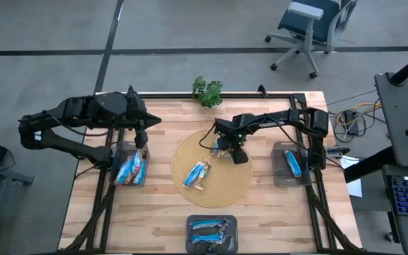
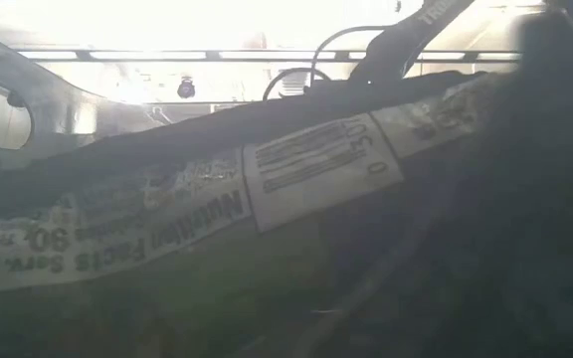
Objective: Pick and place Granola Bars by type
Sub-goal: Put the yellow granola bar into the top right bin
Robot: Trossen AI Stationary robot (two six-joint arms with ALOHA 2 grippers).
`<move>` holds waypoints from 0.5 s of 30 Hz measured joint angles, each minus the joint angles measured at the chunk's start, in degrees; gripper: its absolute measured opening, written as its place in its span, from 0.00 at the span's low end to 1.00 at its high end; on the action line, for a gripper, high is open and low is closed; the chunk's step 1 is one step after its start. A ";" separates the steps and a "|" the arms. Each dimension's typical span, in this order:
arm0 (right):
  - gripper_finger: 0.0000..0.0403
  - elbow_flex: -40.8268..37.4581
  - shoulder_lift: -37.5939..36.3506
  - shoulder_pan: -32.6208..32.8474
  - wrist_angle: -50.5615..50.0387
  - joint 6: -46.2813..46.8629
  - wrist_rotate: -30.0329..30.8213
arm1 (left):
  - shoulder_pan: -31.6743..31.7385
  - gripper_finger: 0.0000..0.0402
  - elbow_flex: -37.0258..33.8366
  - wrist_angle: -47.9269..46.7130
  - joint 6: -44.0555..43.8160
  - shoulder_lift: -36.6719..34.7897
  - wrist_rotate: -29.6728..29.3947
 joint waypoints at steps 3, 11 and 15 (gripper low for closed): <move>0.52 0.17 0.96 -0.02 0.15 0.14 0.70 | 0.04 0.00 0.00 0.00 -0.02 0.00 -0.09; 0.50 0.13 0.95 0.03 0.33 0.15 2.35 | 0.04 0.00 0.00 0.00 0.03 0.00 -1.58; 0.42 0.13 0.94 0.00 0.44 0.17 2.61 | 0.06 0.00 0.00 -0.01 0.24 0.00 -1.66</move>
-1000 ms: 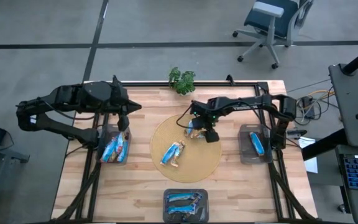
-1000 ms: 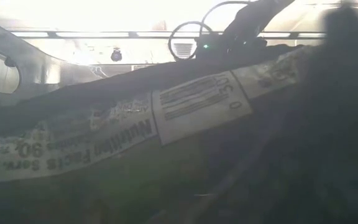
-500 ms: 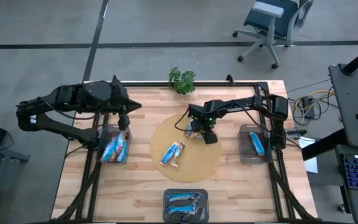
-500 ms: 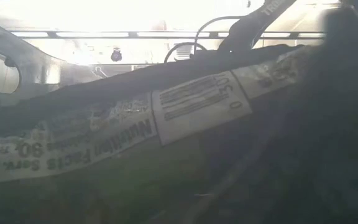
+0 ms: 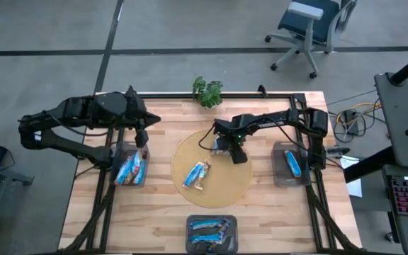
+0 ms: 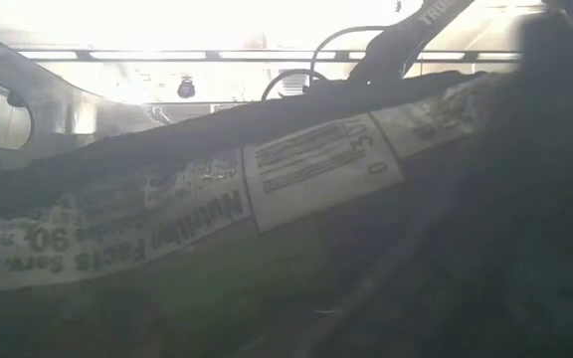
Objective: Pick and place Granola Bars by type
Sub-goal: Put the yellow granola bar into the top right bin
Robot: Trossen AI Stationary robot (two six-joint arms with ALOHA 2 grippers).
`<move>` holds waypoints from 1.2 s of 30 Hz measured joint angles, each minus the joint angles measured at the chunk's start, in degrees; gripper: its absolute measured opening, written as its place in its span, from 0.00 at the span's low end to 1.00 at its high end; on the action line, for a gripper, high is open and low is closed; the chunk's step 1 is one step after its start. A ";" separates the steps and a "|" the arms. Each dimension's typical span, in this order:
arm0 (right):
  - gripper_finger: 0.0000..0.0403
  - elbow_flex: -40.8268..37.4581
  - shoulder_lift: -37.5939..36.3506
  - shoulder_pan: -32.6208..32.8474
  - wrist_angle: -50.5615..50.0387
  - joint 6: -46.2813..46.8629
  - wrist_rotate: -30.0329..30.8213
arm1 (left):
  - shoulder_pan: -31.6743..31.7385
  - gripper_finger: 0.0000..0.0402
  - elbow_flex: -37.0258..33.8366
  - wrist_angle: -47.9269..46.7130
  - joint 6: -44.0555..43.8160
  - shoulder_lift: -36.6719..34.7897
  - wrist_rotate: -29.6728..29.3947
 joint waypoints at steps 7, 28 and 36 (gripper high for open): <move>0.25 -0.04 -0.01 -0.09 -0.03 0.03 0.17 | 0.00 0.00 0.00 0.00 0.04 0.00 -0.21; 0.14 -0.26 -13.87 0.13 -13.64 3.24 0.59 | 0.02 0.00 0.00 0.16 -0.11 0.00 -0.34; 0.14 -0.23 -27.84 1.38 -18.90 9.07 1.13 | 0.02 0.00 0.00 0.23 -0.11 -0.01 -0.34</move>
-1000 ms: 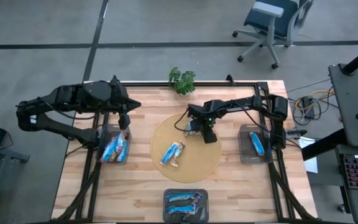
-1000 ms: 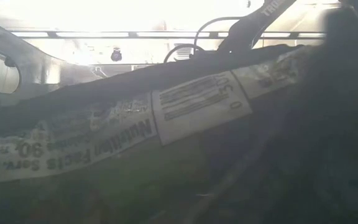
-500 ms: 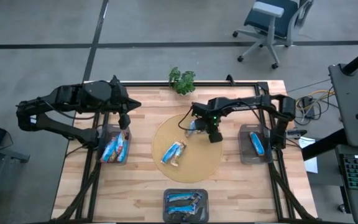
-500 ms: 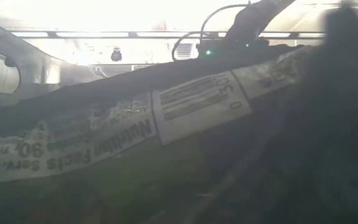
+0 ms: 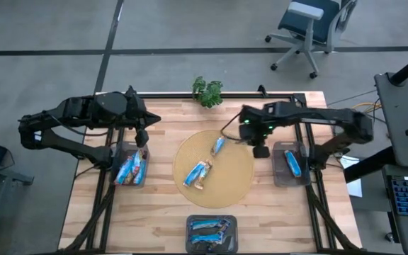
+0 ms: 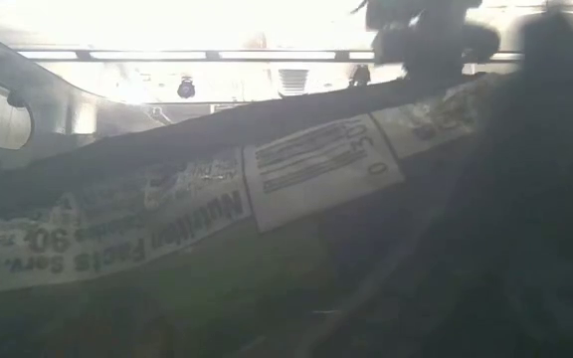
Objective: Pick and place Granola Bars by type
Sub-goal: Put the yellow granola bar into the top right bin
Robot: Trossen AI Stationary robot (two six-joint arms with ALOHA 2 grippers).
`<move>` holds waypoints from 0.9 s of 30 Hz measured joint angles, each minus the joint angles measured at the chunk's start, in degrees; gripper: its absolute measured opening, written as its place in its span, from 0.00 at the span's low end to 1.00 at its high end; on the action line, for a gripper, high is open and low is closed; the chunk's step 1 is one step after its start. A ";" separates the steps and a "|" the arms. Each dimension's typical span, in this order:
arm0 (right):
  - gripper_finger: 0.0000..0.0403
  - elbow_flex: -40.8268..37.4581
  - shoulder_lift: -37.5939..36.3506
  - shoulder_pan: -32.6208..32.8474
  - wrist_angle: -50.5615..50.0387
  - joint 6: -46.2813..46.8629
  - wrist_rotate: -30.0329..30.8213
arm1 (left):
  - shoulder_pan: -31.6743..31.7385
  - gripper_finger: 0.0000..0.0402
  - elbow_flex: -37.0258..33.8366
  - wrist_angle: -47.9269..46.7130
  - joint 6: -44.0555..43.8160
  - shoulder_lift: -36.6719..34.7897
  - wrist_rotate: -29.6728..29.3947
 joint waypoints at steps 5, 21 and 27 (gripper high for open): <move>0.14 0.05 -8.43 1.09 -3.74 4.14 0.25 | 0.00 0.00 0.00 0.00 0.00 0.01 0.00; 0.14 -0.50 -17.58 5.16 -18.80 16.13 0.47 | -0.02 0.00 0.00 0.00 -1.29 0.01 0.00; 0.14 -2.73 -17.52 5.16 -20.64 23.50 0.42 | -0.02 0.00 0.00 0.00 -1.51 -0.01 0.00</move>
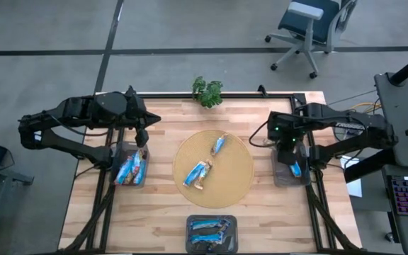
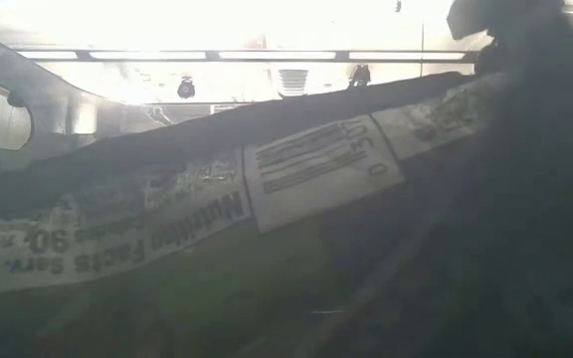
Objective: Pick and place Granola Bars by type
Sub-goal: Put the yellow granola bar into the top right bin
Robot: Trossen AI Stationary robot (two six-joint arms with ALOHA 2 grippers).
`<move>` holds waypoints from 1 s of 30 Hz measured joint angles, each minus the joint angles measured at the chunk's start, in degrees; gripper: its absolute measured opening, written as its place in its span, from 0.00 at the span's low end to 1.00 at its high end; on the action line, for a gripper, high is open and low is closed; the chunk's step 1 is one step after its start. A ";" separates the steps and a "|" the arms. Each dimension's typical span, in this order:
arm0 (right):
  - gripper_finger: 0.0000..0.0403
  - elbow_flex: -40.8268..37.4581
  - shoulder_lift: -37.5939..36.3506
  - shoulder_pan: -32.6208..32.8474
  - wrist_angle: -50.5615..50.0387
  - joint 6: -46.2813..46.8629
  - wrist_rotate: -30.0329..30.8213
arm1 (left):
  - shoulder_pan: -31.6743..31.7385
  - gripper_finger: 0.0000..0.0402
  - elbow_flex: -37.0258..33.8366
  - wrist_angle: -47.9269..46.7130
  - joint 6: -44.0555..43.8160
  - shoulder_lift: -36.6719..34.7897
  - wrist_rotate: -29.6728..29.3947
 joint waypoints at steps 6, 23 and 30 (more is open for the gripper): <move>0.14 -5.45 -1.24 0.15 -0.63 11.57 -0.56 | 0.00 0.00 0.00 0.00 0.00 0.01 0.00; 0.13 -17.80 -9.67 4.39 -0.70 34.92 -5.24 | 0.00 0.00 0.00 -0.07 0.55 0.02 0.00; 0.13 -20.39 -13.44 4.37 -0.35 44.98 -4.44 | 0.00 0.00 0.00 -0.07 0.59 0.02 0.00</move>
